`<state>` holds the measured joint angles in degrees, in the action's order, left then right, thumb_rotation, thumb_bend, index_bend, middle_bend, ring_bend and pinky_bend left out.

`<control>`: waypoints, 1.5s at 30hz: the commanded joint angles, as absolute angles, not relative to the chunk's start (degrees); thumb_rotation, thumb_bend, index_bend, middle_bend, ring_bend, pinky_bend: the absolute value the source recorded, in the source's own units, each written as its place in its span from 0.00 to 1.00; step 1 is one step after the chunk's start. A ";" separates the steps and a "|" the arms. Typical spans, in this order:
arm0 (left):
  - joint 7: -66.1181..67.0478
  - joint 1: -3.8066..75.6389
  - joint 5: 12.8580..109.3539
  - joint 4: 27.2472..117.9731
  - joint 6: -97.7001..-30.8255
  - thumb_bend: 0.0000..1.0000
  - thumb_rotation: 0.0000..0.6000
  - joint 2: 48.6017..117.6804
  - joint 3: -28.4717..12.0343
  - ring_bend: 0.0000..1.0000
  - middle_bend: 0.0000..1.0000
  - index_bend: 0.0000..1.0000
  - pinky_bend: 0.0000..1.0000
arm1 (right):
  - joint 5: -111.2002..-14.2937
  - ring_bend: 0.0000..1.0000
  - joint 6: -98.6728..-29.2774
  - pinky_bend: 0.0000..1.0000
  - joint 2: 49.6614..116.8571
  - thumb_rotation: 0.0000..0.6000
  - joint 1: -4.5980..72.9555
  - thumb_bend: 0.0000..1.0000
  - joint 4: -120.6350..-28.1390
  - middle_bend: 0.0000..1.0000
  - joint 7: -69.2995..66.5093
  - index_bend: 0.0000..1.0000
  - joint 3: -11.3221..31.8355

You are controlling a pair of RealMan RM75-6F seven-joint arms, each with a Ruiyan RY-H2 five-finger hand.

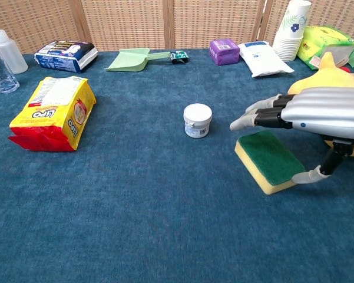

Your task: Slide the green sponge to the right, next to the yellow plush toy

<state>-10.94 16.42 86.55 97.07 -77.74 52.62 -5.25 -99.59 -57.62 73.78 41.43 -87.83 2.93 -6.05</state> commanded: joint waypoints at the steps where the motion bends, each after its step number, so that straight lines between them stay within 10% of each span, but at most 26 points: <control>1: -11.00 16.34 86.61 97.18 -77.85 0.11 0.80 52.51 -5.24 0.11 0.14 0.18 0.32 | -100.02 0.00 -57.58 0.12 74.31 0.97 41.34 0.27 -87.19 0.00 3.00 0.00 -6.13; 45: -11.94 15.78 86.42 96.84 -78.14 0.10 0.80 52.16 -5.22 0.11 0.14 0.18 0.32 | -98.95 0.00 -55.93 0.12 79.87 1.00 42.22 0.27 -81.87 0.00 2.06 0.00 -3.44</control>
